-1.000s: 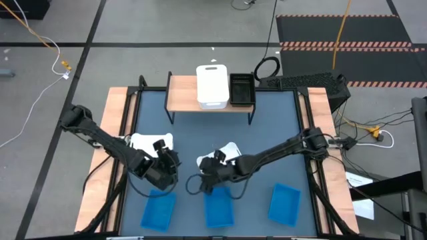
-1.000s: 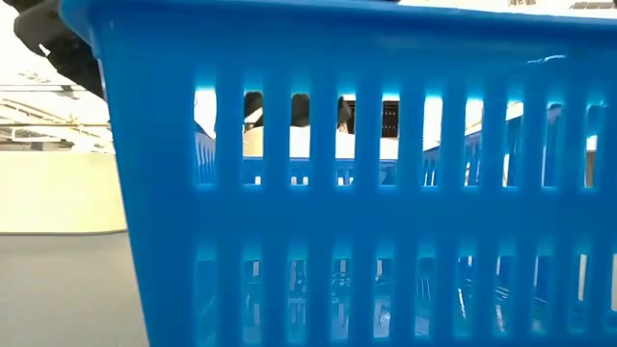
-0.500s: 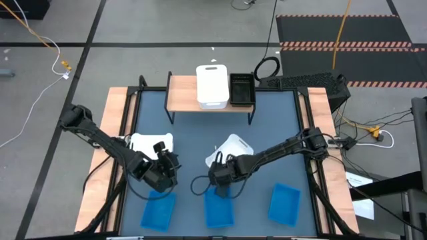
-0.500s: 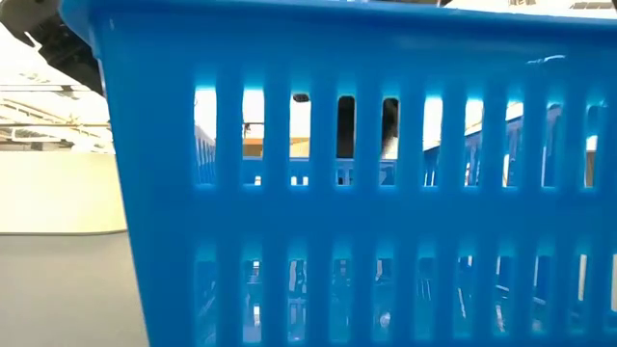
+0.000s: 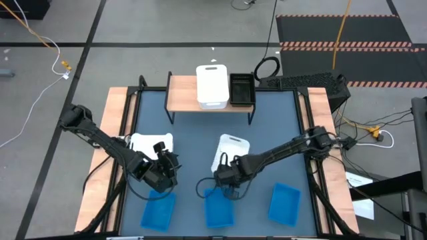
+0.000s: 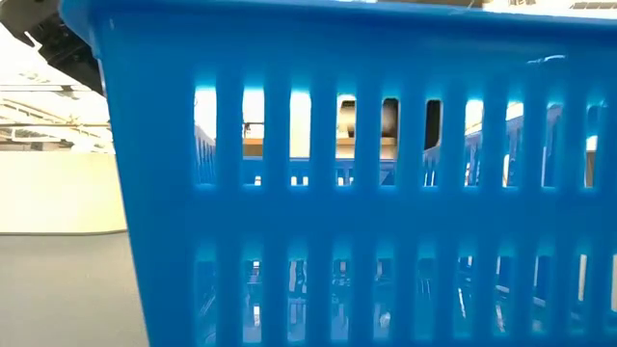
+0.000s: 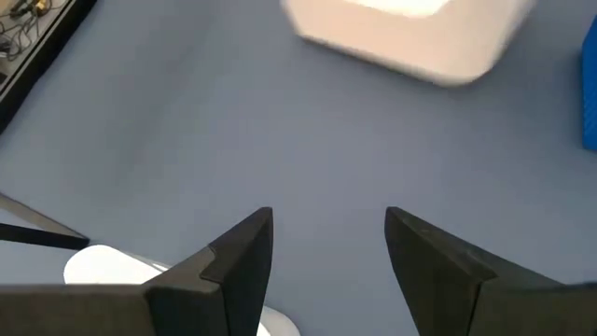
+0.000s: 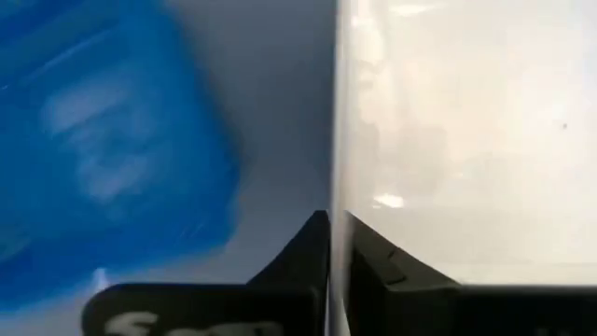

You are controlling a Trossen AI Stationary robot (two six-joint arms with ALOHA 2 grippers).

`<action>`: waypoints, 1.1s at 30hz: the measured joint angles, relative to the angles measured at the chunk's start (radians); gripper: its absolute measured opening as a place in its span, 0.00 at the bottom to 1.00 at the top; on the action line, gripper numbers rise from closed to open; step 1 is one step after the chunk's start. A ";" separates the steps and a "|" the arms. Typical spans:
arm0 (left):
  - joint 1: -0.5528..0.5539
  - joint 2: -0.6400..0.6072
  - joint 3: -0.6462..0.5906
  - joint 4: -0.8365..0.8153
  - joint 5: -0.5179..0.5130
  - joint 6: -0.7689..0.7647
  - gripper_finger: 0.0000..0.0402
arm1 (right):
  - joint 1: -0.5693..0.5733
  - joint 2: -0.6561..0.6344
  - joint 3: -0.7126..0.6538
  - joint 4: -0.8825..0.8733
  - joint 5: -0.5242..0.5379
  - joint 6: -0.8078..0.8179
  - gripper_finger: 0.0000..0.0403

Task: Stack baskets on shelf by color
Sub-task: Stack the white bin on the white bin on the shelf

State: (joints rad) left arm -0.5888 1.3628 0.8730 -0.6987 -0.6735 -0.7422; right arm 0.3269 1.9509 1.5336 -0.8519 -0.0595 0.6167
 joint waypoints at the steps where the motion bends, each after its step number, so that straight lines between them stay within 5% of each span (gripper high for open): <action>1: 0.000 0.000 0.000 0.000 0.000 0.000 0.52 | 0.010 -0.025 0.000 -0.009 -0.016 0.000 0.02; 6: 0.000 0.000 0.000 0.001 0.000 0.003 0.52 | 0.060 -0.190 0.000 -0.012 -0.034 -0.055 0.01; 11: 0.011 0.000 0.000 0.017 -0.008 0.027 0.52 | 0.065 -0.373 0.000 0.020 0.007 -0.315 0.01; 18: 0.047 0.000 0.000 0.127 -0.009 0.116 0.52 | -0.054 -0.547 0.002 0.274 0.034 -0.634 0.00; 24: 0.078 0.000 0.000 0.210 -0.008 0.210 0.52 | -0.237 -0.489 0.190 0.106 0.015 -0.773 0.00; 29: 0.110 0.000 0.000 0.238 -0.009 0.232 0.52 | -0.363 -0.365 0.381 -0.014 0.150 -0.978 0.00; 33: 0.116 0.000 0.000 0.231 -0.007 0.197 0.52 | -0.459 -0.302 0.410 -0.007 0.222 -1.106 0.00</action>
State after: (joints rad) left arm -0.4728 1.3632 0.8730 -0.4680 -0.6810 -0.5448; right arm -0.1319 1.6484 1.9438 -0.8586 0.1626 -0.4894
